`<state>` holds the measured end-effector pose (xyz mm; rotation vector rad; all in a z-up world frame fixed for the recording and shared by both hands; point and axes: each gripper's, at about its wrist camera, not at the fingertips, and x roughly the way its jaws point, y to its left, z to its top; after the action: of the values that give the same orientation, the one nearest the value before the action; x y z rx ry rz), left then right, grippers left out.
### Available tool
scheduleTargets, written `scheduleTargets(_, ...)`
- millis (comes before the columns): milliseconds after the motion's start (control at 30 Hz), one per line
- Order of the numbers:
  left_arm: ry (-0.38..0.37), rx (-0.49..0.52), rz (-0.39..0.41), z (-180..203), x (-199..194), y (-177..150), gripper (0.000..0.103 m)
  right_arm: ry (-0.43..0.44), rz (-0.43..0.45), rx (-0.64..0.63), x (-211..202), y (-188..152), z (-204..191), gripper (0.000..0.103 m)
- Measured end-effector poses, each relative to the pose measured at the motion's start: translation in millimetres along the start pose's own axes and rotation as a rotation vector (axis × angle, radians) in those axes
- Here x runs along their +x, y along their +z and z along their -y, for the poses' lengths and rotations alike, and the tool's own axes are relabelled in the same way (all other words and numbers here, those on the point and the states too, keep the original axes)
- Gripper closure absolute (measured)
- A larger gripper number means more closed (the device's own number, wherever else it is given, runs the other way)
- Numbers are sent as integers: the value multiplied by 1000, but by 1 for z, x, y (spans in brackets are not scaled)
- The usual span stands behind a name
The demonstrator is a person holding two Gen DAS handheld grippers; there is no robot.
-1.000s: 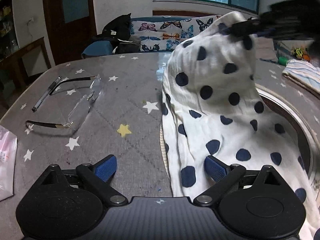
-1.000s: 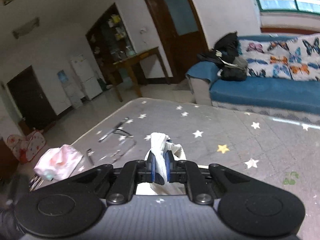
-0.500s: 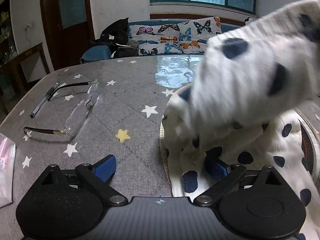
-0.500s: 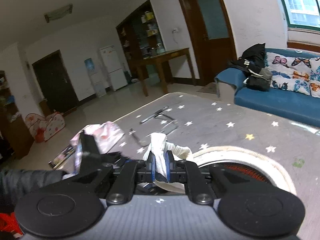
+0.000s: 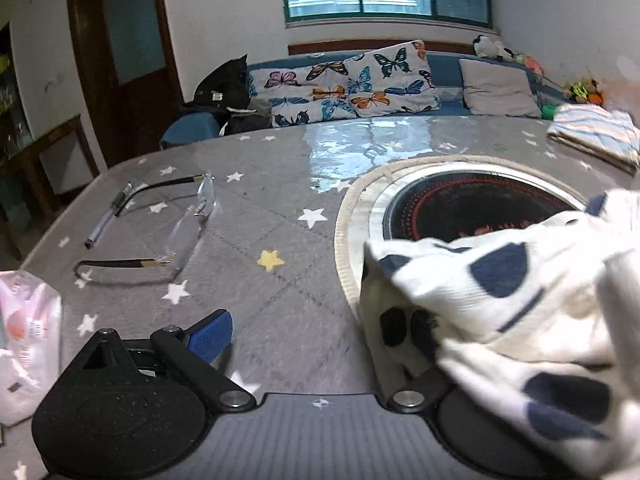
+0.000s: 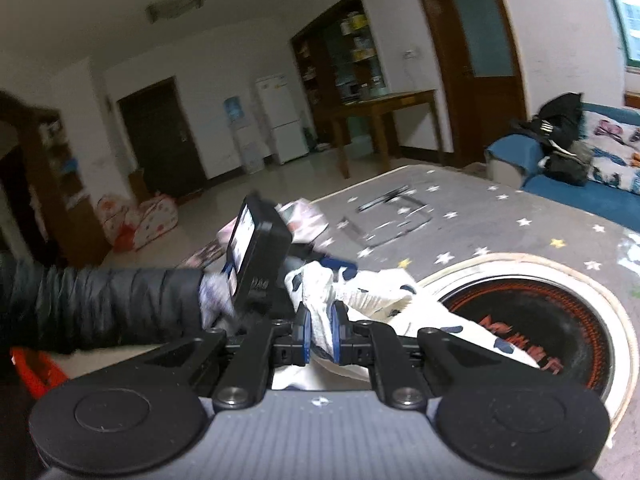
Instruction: Fold clothes
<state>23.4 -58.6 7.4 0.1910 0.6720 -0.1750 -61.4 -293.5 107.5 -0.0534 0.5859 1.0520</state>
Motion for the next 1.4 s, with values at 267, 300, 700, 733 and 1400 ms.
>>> scheduleTargets(267, 9, 48, 14, -10, -36, -23, 5, 20, -68, -68, -4, -30, -32, 94)
scheduleTargets(300, 12, 46, 9, -12, -41, -26, 5, 21, -78, -90, -5, -34, -38, 94)
scheduleTargets(700, 38, -19, 92, -33, -115, -47, 5, 48, -210, -211, -15, -72, -78, 80)
scheduleTargets(733, 31, -23, 110, -32, -121, -45, 5, 42, -207, -198, -16, -71, -78, 80)
scheduleTargets(1400, -211, -67, 190, 10, -155, -44, 5, -141, -233, 3, 7, -53, -59, 72)
